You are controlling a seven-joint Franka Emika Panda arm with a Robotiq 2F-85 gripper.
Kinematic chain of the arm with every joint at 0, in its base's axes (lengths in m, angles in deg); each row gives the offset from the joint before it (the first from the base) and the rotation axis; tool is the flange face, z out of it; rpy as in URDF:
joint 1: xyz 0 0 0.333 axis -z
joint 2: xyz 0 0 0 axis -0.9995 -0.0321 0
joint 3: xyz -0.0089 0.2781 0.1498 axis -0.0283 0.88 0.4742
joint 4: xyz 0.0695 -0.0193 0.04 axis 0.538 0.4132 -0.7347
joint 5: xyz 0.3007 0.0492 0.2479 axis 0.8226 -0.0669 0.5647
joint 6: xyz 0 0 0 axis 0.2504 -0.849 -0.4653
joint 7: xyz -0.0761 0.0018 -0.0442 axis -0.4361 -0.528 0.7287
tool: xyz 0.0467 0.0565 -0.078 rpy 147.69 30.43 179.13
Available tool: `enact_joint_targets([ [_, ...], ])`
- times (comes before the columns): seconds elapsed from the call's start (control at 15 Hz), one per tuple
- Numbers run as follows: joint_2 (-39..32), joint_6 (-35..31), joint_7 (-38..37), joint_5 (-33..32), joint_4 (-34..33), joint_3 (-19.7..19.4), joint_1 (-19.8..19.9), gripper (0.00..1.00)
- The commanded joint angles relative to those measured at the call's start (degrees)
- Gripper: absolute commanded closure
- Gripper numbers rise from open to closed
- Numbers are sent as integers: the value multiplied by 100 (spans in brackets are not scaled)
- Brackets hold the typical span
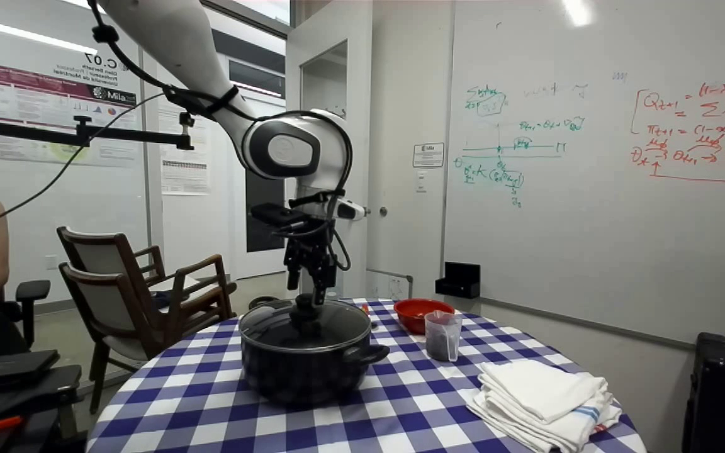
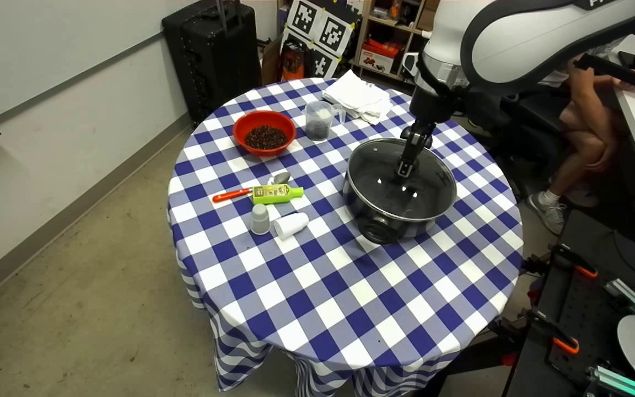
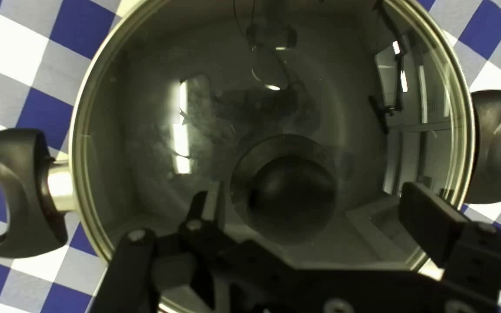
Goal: Pick up the lid and put it on the table
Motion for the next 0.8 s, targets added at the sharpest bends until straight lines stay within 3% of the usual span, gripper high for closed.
enact_joint_targets([
  [0.0, -153, 353, -29, -152, -272, 64, 32, 0],
  [0.13, -189, 401, -15, -129, -307, 81, 37, 27],
  [0.47, -225, 431, -25, -149, -355, 85, 66, 66],
  [0.6, -225, 445, -29, -149, -358, 86, 79, 75],
  [0.73, -224, 437, -13, -130, -351, 93, 85, 75],
])
